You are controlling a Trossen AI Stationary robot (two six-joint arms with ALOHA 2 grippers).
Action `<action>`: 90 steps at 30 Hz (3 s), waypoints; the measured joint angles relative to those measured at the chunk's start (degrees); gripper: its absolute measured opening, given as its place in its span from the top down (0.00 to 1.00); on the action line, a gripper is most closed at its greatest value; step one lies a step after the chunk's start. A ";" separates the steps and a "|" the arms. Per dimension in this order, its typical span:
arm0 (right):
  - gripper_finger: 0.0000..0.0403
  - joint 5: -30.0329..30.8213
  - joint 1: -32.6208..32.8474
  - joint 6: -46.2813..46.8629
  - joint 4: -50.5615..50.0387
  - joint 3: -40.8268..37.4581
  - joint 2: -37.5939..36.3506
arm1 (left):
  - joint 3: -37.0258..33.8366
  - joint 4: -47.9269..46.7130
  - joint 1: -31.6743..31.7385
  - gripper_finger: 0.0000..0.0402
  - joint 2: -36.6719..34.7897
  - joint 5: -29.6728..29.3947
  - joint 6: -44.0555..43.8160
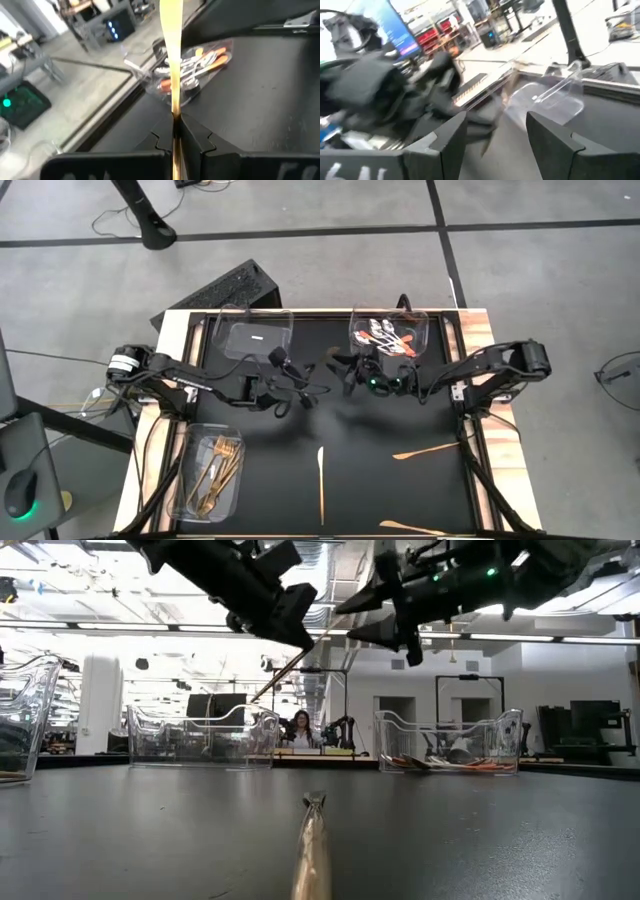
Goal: Sort silverware by color (type)
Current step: Put the gold table knife into the top left transparent bin
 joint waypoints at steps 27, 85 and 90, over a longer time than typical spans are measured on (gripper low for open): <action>0.99 -8.81 -1.60 -20.13 -1.99 2.54 0.00 | 0.20 1.78 -0.78 0.81 -0.20 5.65 1.03; 0.57 -3.06 -1.43 -22.45 -9.64 2.60 -0.06 | 0.04 -47.63 -8.03 0.98 -27.59 0.80 -32.11; 0.61 -3.02 1.28 -21.14 -16.17 2.60 -0.09 | -1.53 -47.94 -9.04 0.98 -27.45 -1.69 -33.44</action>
